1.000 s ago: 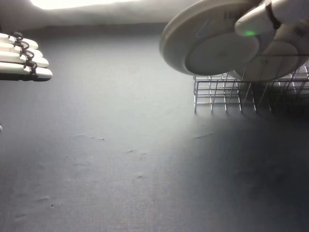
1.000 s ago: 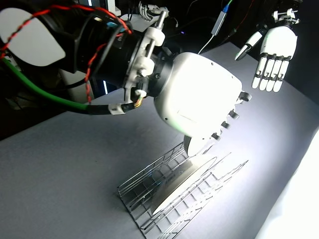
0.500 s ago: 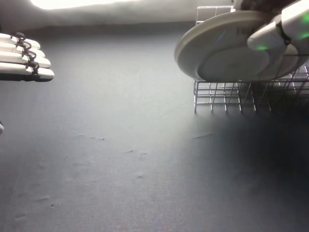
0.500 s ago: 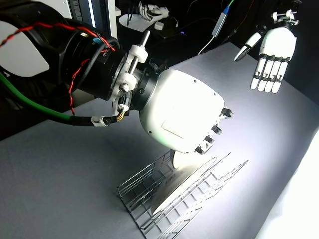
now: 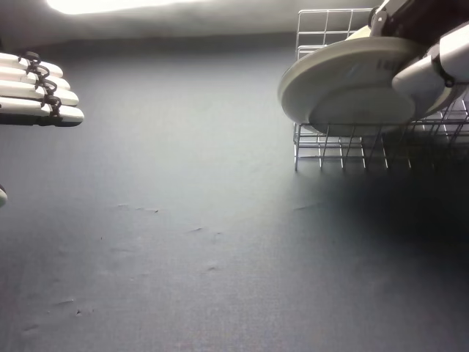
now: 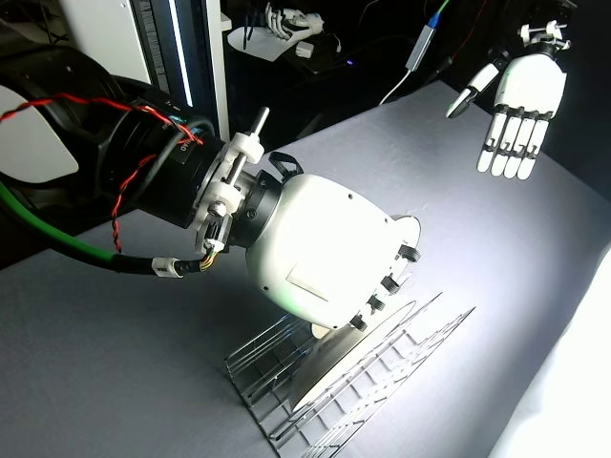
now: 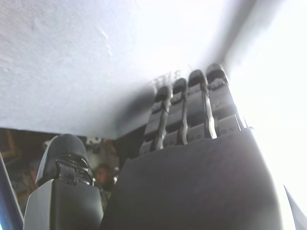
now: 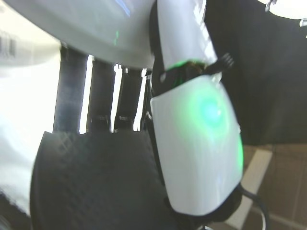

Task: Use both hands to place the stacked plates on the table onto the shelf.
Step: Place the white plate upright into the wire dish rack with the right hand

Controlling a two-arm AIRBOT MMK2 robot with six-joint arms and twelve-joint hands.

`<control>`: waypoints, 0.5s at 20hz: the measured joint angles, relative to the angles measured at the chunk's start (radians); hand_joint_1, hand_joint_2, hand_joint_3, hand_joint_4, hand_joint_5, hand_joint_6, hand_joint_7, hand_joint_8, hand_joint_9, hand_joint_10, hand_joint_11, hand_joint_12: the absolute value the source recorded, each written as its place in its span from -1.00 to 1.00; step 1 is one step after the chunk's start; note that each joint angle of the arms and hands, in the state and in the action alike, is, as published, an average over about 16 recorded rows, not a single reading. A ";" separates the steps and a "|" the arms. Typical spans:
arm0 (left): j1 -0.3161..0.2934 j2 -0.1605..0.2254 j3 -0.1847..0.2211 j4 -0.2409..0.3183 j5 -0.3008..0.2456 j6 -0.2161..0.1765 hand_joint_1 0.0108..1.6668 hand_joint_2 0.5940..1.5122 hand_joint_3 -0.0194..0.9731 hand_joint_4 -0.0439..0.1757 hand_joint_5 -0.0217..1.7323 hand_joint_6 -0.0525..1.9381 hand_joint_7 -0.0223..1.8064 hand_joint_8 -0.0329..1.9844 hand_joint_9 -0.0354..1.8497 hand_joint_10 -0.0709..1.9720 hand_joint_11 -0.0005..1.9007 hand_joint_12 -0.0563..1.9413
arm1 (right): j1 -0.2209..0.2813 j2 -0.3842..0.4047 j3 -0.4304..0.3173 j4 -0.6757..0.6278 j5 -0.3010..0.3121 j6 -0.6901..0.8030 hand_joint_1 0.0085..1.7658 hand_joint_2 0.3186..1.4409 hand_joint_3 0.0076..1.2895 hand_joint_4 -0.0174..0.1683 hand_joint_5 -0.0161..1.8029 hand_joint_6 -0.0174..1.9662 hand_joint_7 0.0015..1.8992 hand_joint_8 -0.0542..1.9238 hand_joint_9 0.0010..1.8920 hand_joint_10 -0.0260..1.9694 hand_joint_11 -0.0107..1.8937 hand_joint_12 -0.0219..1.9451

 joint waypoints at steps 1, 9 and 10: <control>0.000 0.000 0.000 0.000 0.000 0.000 -0.99 0.19 -0.92 -0.59 -0.95 -0.94 -0.95 -0.98 -0.95 -0.92 -0.99 -0.94 | -0.008 0.001 0.001 -0.005 0.006 -0.001 0.62 0.21 -0.99 -0.91 0.07 -0.10 0.18 -0.30 0.10 0.06 -0.03 0.38; 0.001 -0.001 -0.002 0.000 0.000 0.000 -0.99 0.19 -0.92 -0.59 -0.95 -0.94 -0.95 -0.98 -0.94 -0.92 -0.99 -0.94 | -0.056 0.009 0.002 -0.050 0.048 -0.008 0.56 0.24 -0.99 -0.91 0.00 -0.34 0.07 -0.44 -0.04 -0.19 -0.20 0.41; 0.001 -0.001 -0.003 0.000 0.000 0.000 -0.99 0.19 -0.92 -0.59 -0.95 -0.94 -0.96 -0.98 -0.94 -0.92 -0.99 -0.94 | -0.059 0.010 0.002 -0.056 0.052 -0.009 0.55 0.24 -0.99 -0.91 -0.01 -0.39 0.06 -0.48 -0.06 -0.23 -0.22 0.42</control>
